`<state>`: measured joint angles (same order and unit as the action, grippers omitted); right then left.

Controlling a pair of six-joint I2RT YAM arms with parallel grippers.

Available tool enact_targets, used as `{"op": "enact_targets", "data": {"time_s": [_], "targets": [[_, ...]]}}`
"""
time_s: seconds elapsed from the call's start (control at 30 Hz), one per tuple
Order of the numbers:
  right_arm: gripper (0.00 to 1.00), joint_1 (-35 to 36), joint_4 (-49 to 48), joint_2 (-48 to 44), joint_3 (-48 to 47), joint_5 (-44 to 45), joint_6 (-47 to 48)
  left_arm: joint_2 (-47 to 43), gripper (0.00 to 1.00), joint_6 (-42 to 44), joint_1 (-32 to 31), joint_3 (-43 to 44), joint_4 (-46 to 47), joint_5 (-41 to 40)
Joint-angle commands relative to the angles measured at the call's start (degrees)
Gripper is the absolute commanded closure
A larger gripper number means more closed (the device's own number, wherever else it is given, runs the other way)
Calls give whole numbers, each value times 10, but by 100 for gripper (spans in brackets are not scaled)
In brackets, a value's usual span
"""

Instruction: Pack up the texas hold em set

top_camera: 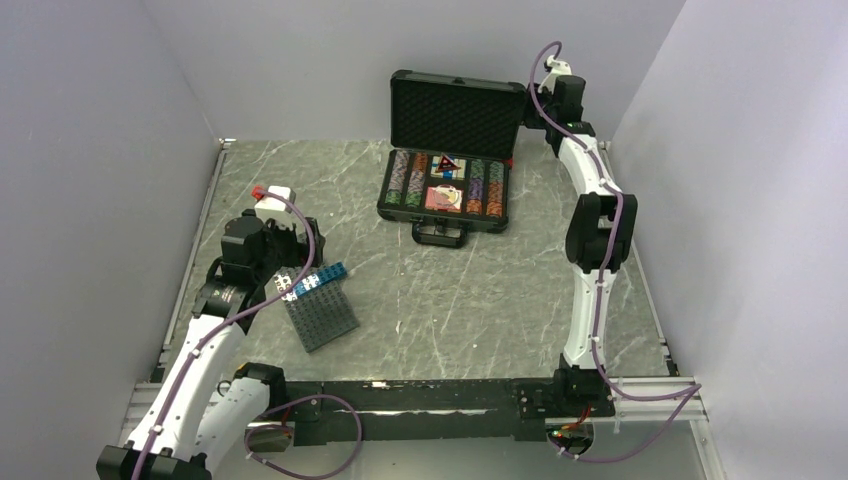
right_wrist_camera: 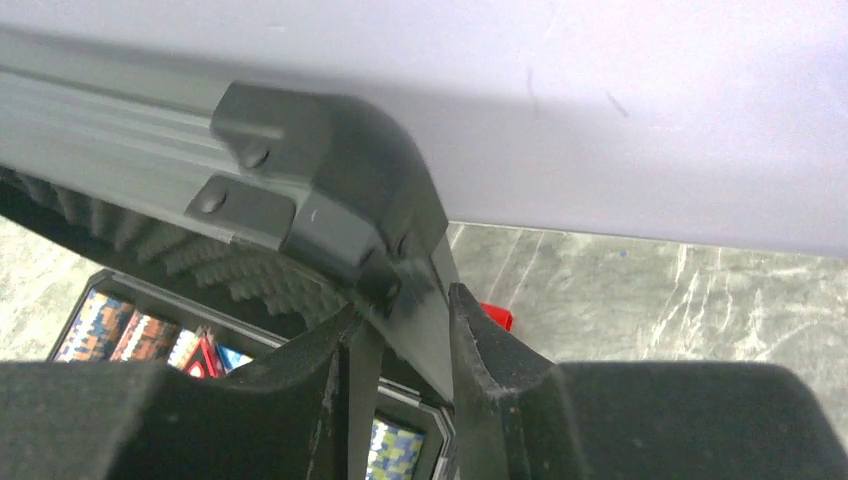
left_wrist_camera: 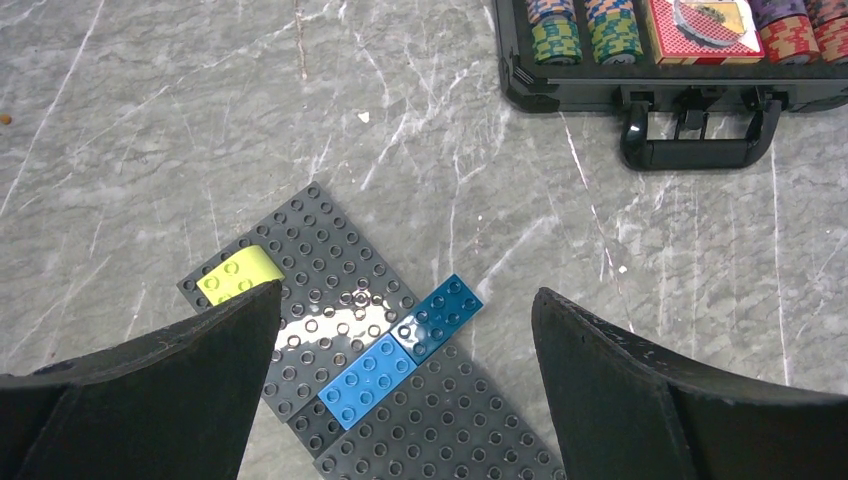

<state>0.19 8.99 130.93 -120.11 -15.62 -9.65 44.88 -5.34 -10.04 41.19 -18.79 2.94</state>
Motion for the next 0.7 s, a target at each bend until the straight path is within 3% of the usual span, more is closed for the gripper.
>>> {"op": "enact_targets", "data": {"time_s": [0.0, 0.17, 0.27, 0.67], "targets": [[68, 2, -20, 20, -58, -15, 12, -4, 1, 7, 3, 25, 1, -12], [81, 2, -43, 17, -41, -20, 14, -6, 1, 8, 3, 26, 1, -14], [100, 2, -56, 10, -28, -18, 12, -7, 1, 8, 3, 26, 1, -13], [100, 40, -218, -124, 198, 105, 46, -14, 1, 8, 3, 25, 0, -17]]}}
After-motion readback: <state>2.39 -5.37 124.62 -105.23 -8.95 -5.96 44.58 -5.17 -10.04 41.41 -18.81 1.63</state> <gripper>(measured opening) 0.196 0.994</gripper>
